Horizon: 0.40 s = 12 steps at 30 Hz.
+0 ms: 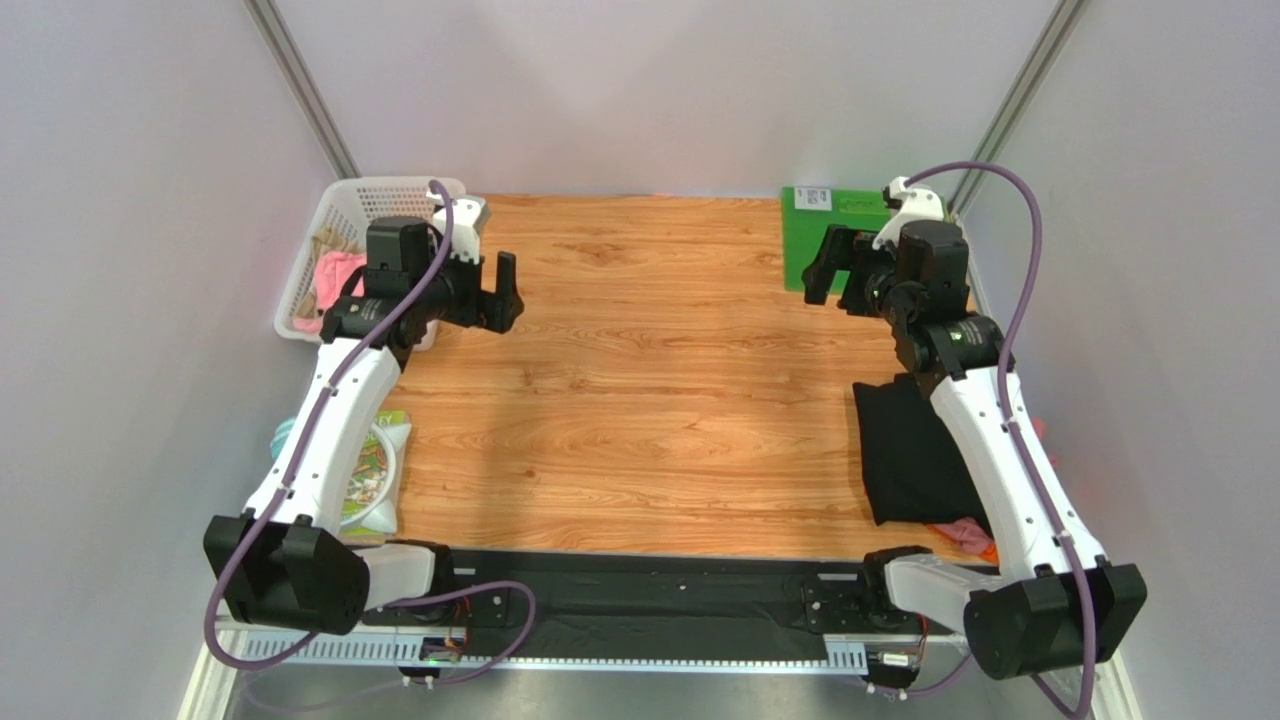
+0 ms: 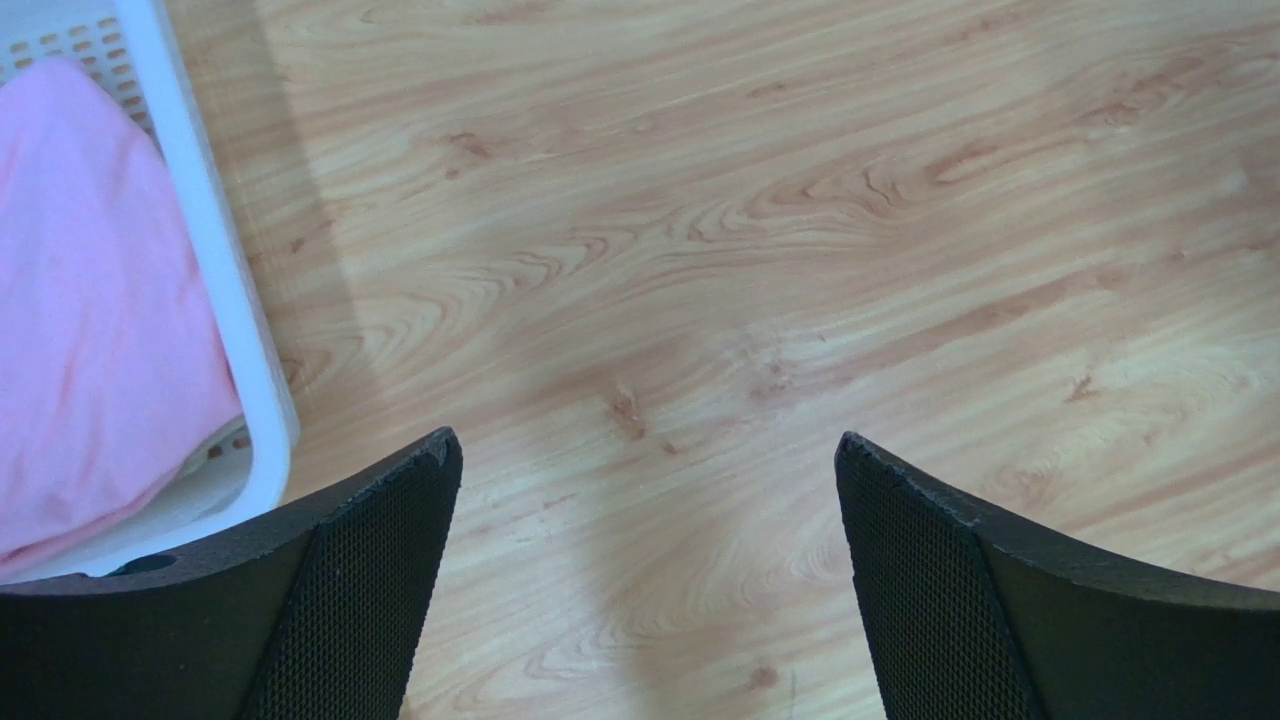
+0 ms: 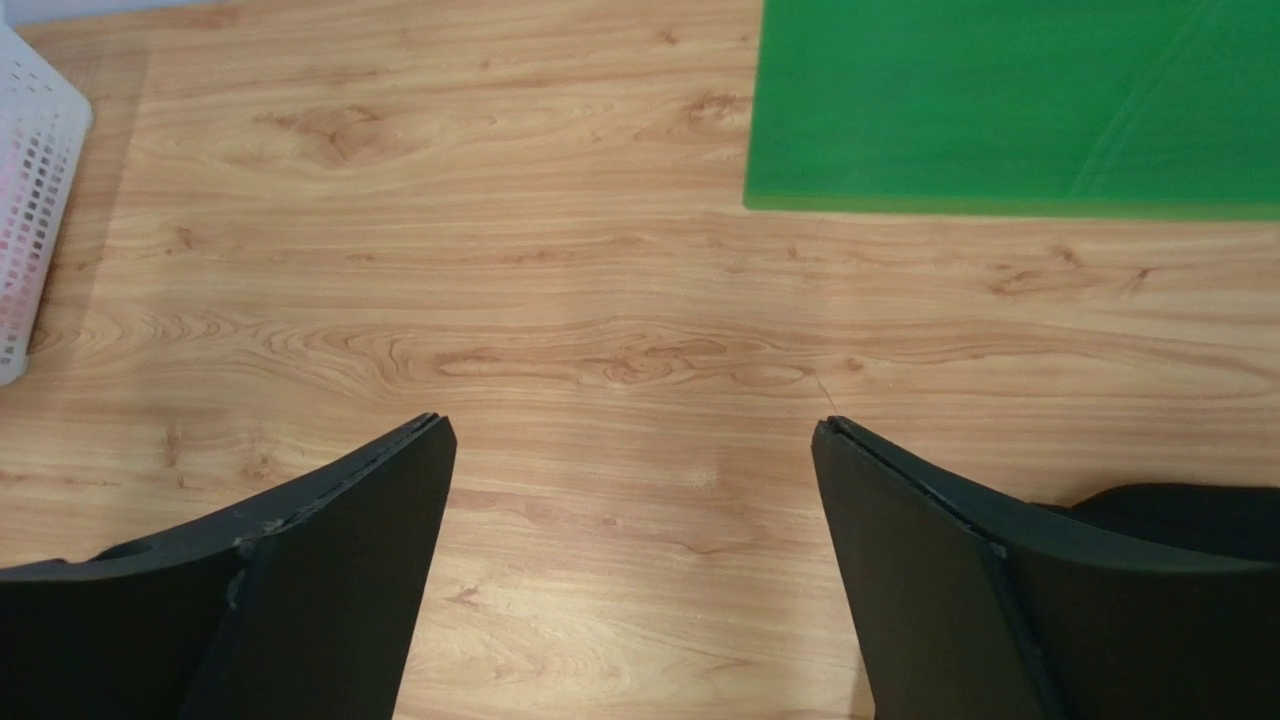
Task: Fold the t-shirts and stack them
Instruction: Put the neatly folded tshirt into the corner of the board with the right arm
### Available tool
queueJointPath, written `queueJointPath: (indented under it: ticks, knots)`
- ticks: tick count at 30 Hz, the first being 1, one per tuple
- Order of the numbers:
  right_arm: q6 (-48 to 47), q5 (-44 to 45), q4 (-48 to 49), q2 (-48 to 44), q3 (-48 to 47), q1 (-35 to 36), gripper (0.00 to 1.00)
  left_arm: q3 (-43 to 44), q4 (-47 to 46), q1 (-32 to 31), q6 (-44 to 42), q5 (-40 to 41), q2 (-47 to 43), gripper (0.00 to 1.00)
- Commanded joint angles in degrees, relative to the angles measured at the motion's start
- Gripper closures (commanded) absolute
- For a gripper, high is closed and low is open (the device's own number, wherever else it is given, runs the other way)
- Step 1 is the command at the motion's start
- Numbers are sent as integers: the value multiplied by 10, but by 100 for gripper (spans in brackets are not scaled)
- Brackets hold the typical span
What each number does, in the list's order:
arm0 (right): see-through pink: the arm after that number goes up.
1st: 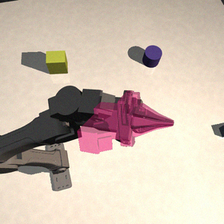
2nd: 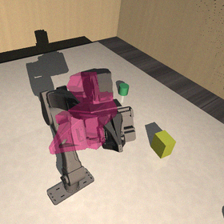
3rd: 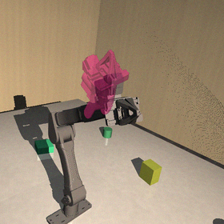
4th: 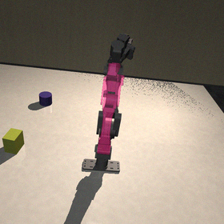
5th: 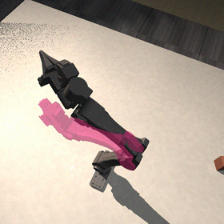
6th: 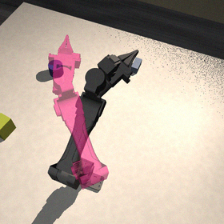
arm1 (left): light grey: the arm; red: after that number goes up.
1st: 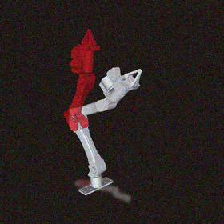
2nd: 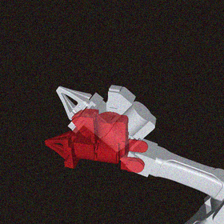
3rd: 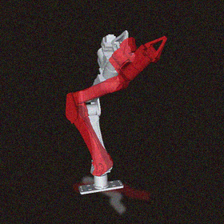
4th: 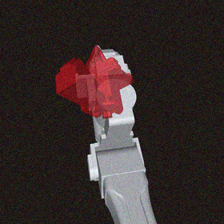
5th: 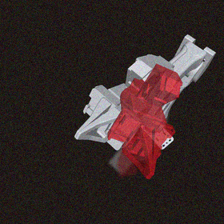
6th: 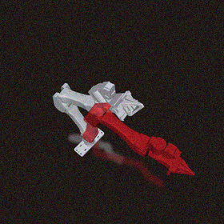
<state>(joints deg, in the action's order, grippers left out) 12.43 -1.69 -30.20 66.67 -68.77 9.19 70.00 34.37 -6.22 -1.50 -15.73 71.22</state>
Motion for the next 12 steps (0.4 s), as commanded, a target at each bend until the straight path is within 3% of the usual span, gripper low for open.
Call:
queueJointPath:
  ticks: [1,12]
  knots:
    - [-28,27,42,11,-4,1,0,3,-69,3,8,26,21,0]
    - [-25,26,42,29,-9,0,0,-30,-108,20,7,38,32,0]
